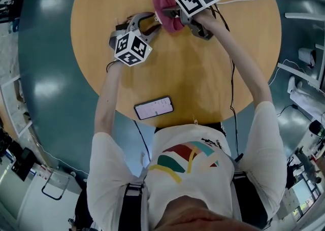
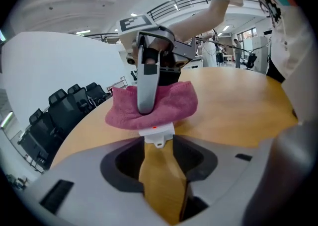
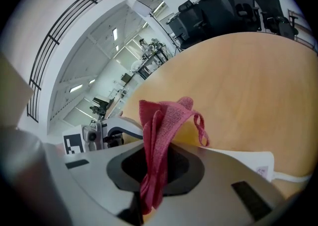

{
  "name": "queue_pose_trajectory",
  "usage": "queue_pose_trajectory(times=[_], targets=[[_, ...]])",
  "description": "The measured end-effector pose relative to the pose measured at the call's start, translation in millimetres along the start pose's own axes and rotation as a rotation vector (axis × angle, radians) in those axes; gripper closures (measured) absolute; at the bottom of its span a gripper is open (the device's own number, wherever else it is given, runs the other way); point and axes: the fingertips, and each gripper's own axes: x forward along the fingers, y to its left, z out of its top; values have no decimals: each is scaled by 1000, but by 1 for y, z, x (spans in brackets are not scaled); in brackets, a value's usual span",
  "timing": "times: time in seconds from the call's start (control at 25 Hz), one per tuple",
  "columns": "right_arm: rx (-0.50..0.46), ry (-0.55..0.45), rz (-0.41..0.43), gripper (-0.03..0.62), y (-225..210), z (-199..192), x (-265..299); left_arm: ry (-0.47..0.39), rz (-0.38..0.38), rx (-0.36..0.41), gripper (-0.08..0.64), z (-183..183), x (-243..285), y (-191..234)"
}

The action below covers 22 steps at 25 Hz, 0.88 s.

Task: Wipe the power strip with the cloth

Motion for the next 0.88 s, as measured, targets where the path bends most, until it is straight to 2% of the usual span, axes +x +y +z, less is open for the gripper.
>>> queue_pose_trajectory(times=[0.12,0.2,0.28,0.4,0.52,0.64,0.68,0.88], targets=[[-2,8,-22,554,-6,-4,-5,4,-47,-84,337,-7,0,0],[17,-8,-27,554,-12,-5,-10,1,-59,-104,349,-7,-1,1],[47,-31,-18,552,-15,-5,-12,-29,-21,-87,377,-1,-4,5],[62,-49,2,554,-16,-7,-12,-130,38,-136,383,22,-9,15],[49,-57,8,554,-17,-8,-15,-128,53,-103,383,32,0,18],[47,-68,11,553,-17,-11,-15,-126,23,-135,386,35,5,15],[49,-68,13,554,-17,-12,-15,-118,13,-128,408,35,7,13],[51,-64,23,552,-19,-12,-16,-68,-19,-18,493,36,13,1]])
